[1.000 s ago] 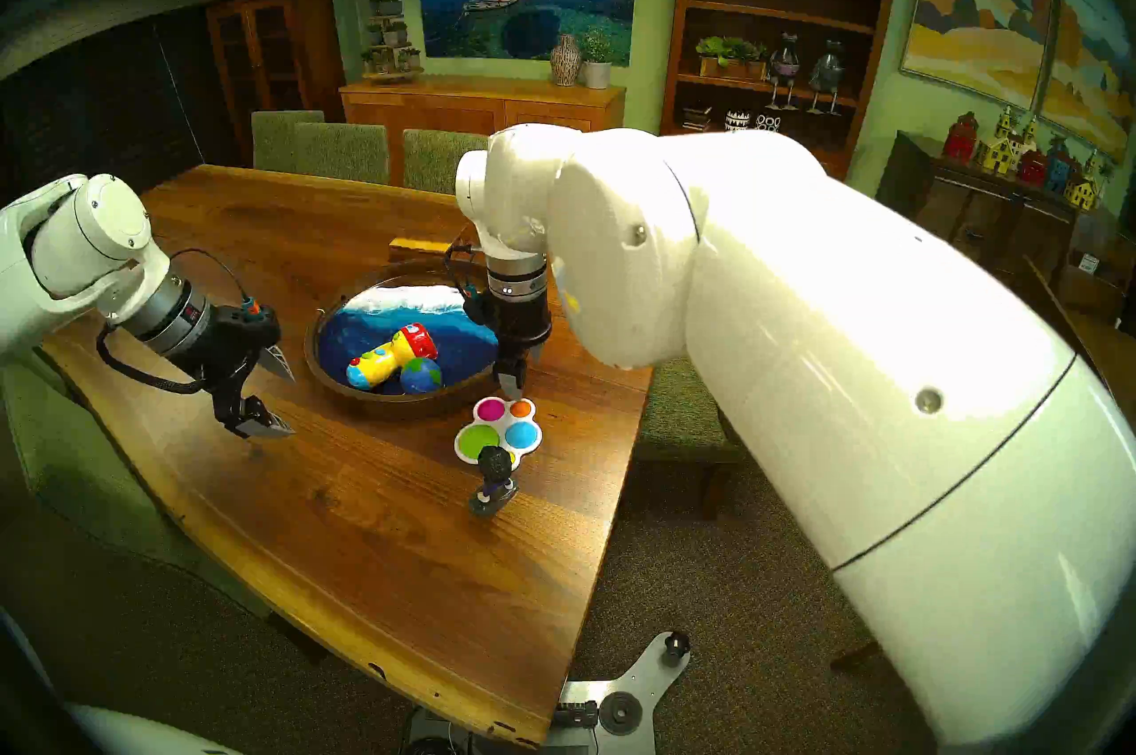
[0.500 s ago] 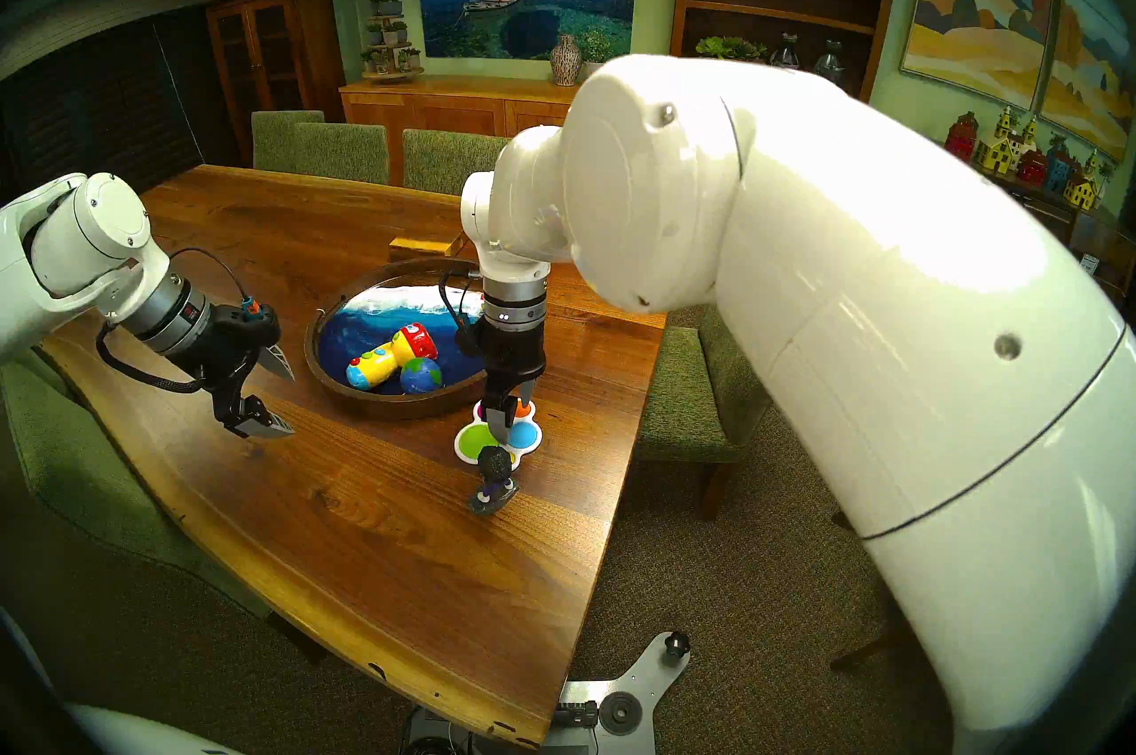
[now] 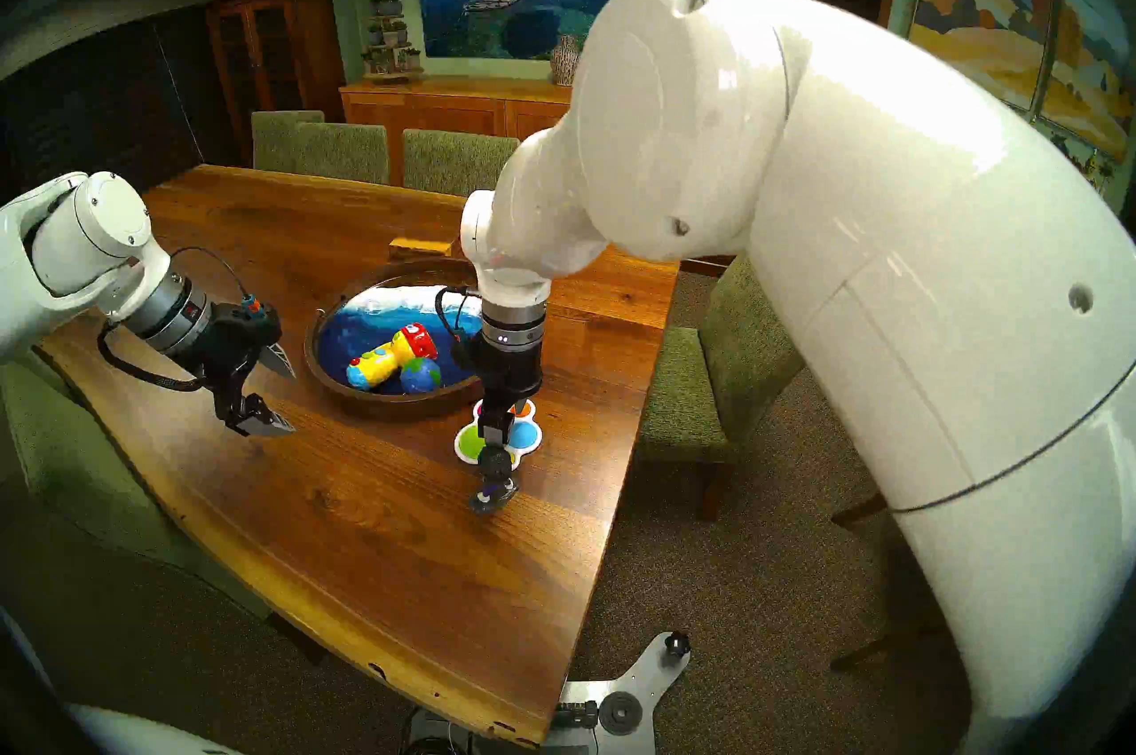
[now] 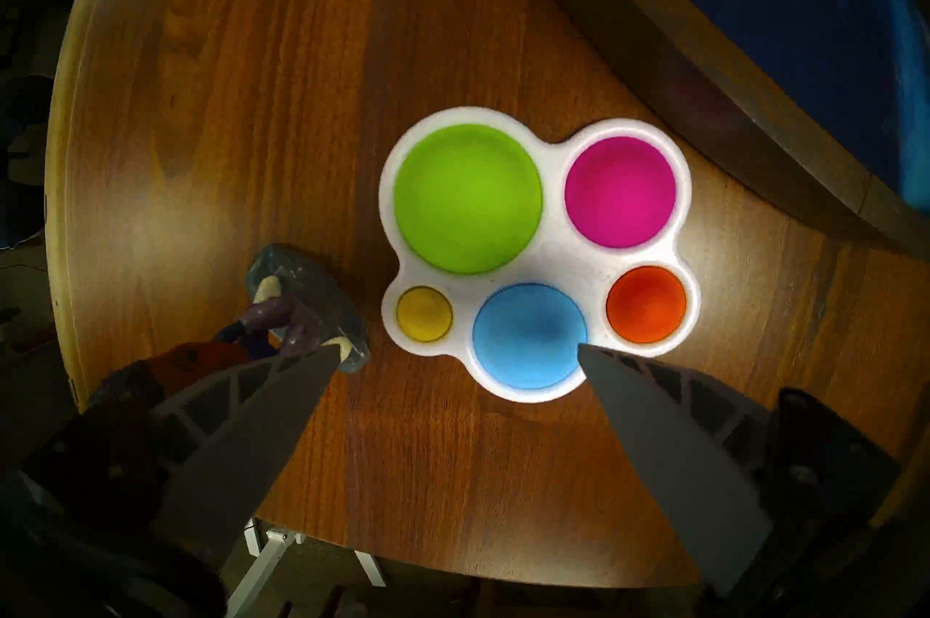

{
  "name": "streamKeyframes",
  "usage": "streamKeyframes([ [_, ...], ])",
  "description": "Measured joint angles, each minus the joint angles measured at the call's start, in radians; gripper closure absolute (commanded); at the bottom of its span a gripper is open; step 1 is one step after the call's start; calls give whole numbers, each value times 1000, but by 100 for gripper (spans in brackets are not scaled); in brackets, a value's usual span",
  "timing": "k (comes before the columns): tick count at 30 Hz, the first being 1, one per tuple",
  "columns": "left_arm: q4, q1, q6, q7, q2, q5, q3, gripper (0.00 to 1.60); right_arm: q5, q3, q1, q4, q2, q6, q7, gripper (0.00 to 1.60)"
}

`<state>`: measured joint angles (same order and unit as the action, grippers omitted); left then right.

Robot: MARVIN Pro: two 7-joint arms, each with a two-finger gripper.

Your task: Put toys in center tray

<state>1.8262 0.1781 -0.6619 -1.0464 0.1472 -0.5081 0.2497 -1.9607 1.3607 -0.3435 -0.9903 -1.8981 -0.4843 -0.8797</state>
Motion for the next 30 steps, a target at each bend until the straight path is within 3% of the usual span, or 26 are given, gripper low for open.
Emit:
streamKeyframes([
  [7,0,0,-3,1,1,-1,0,0,-30,-16,-17,-68,2,30,111,0],
  [12,0,0,-5,2,1,-2,0,0,-36,-12,-20,-74,-7,22,147,0],
  [30,-1,0,-7,3,1,-3,-1,0,-36,30,13,-13,-42,-19,158,0],
])
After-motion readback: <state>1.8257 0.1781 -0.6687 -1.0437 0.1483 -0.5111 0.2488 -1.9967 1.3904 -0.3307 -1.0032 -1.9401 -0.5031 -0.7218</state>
